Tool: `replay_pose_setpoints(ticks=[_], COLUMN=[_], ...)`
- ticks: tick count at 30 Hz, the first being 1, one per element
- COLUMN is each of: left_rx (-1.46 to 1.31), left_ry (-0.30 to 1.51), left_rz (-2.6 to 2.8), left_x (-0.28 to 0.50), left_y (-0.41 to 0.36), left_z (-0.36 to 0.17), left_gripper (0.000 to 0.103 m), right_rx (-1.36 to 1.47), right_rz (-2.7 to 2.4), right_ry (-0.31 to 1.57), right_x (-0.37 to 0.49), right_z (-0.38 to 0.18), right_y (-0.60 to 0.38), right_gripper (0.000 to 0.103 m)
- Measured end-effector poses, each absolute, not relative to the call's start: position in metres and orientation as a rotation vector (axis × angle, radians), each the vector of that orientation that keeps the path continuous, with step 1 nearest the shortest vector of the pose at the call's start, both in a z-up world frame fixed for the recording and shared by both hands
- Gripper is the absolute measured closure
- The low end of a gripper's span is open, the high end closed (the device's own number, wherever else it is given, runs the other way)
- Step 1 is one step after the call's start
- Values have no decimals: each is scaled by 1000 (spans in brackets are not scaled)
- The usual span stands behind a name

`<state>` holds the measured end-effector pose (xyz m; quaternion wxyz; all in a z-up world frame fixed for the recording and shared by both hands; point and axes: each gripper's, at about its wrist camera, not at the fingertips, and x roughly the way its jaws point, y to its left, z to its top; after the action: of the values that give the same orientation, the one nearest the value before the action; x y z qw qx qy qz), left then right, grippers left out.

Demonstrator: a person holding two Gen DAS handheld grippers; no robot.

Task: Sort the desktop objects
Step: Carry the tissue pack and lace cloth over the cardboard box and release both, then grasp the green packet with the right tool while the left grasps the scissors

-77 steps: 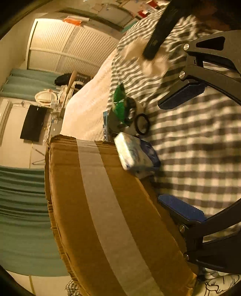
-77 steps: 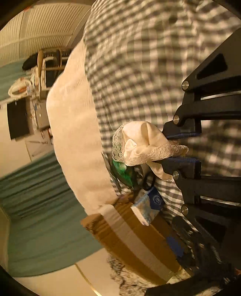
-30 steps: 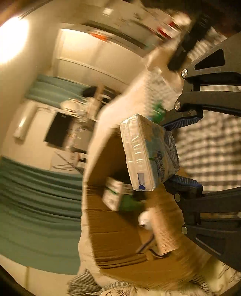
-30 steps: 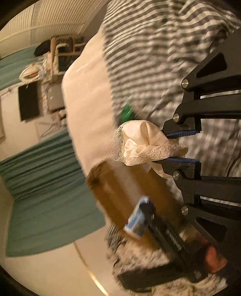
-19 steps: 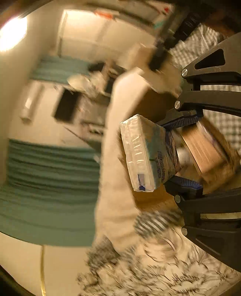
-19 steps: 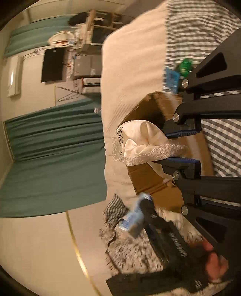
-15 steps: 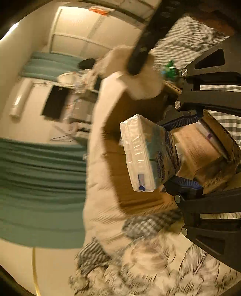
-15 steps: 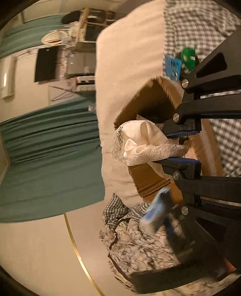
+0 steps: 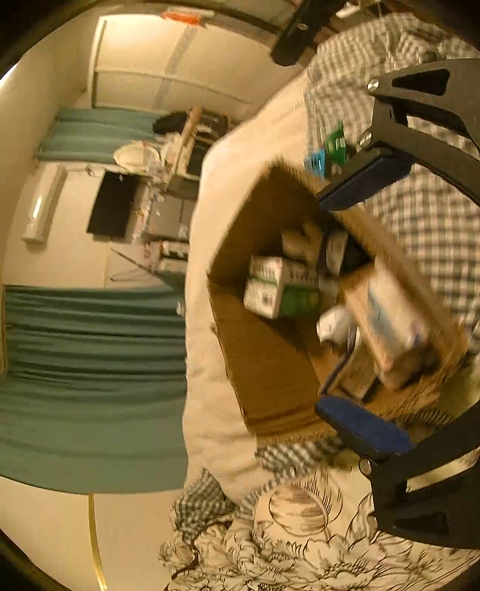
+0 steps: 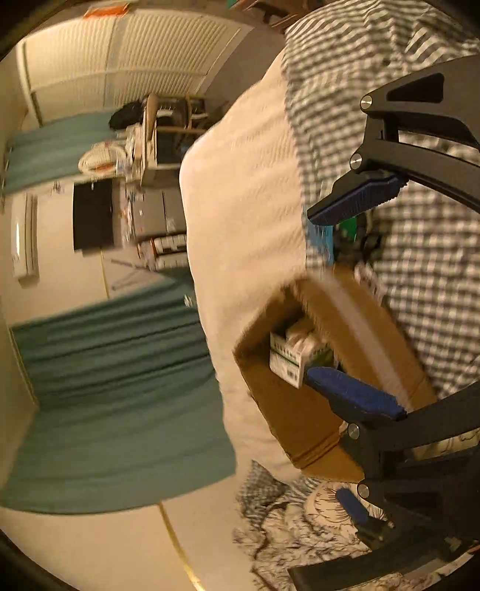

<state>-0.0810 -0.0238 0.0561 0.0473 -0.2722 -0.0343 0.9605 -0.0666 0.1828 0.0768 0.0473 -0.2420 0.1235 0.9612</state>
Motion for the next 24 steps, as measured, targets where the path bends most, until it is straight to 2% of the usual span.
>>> replay_pose_setpoints(ticks=[4,8,14,17,21,24], left_rx=[-767,-733,-906,-1000,-1107,-1169], left_ry=[-203,-163,-93,-30,11,-69], left_rz=[2831,2763,2648,2657,2694,2695], left_x=[-52,-35,-36,-49,-69,-82], left_y=[4,43,98,110,109,100], left_z=[66,54,-13,-47,-74,-83], left_gripper=[0,0,0,0,0,0], right_rx=[-682,-640,-708,-799,-818,-844], right_rz=[2902,2848,2771,2764,2798,2808], right_ry=[378,359,397,502,511,456], right_x=[-36,-8,18,8,-2,-9], right_z=[85,68,-7,-32,-38,-45], right_y=[215,246,268,280,285,281], right_gripper=[22,21,21,21,21,21])
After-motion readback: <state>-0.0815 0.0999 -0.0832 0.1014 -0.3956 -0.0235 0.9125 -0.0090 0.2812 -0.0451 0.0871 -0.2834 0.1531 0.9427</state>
